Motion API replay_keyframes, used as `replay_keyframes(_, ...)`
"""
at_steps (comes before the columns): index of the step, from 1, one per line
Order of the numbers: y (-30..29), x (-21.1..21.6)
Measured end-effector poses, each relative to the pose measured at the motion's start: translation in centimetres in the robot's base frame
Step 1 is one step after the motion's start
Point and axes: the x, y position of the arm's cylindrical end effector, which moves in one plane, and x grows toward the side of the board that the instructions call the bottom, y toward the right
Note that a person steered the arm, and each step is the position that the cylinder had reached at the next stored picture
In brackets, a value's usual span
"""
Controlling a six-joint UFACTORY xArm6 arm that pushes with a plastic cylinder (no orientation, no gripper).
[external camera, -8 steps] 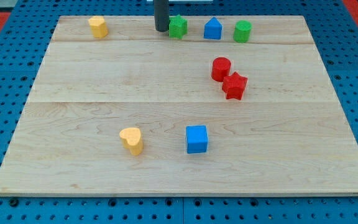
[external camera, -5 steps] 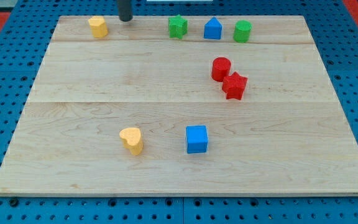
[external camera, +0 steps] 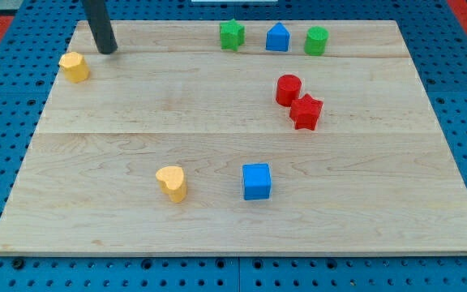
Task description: Place the yellow hexagon left of yellow heart
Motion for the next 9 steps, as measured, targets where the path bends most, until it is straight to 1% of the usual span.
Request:
replay_keyframes(1, -2.1, 0.9)
replay_keyframes(2, -1.8, 4.9)
replay_keyframes(4, -3.1, 6.4)
replay_keyframes(5, -3.1, 8.3)
replay_keyframes(6, -3.1, 7.9)
replay_keyframes(7, -3.2, 5.1)
replay_keyframes(8, -3.5, 7.3)
replay_keyframes(9, -4.5, 10.4)
